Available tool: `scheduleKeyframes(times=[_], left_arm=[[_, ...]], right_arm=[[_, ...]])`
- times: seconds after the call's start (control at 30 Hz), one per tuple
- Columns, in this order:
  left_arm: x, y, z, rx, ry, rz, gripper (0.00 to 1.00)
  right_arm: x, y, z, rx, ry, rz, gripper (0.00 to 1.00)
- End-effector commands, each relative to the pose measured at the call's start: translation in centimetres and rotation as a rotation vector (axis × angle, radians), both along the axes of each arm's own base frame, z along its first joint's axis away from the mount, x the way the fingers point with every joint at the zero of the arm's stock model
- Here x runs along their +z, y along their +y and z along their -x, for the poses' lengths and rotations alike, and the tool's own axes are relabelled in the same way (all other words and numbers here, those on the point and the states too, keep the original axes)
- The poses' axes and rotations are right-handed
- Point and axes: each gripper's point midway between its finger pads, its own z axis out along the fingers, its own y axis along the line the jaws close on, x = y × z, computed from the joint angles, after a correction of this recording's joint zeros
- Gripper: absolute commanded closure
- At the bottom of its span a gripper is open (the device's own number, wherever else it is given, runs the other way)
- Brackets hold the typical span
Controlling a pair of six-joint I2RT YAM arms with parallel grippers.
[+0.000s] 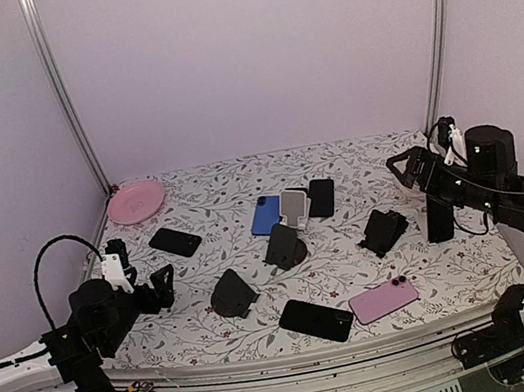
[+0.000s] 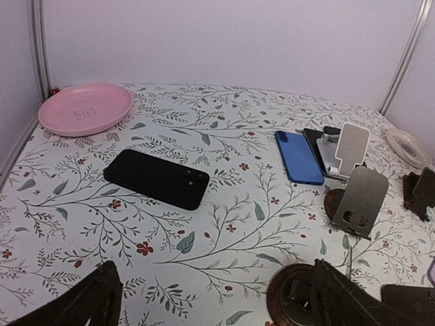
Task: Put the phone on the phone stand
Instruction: Pick up the phone stand at the center of the board.
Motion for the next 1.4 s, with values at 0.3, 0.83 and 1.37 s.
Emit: scheduleKeyframes(times=[0.3,0.83,1.37], left_arm=[[1.0,0.1,-0.3,0.008,-0.026,0.022,0.03],[1.2,0.2,-0.3,0.007,-0.030,0.029,0.03],[1.1,0.1,-0.3,0.005,-0.027,0.026,0.03]], right_arm=[[-6.7,1.2,-2.5,-0.072,0.290,0.143,0.22],[-16.0,1.2,-5.2,-0.480,0.598,0.360,0.01],[-19.0,-0.4,-7.4,-0.601,0.676,0.360,0.01]])
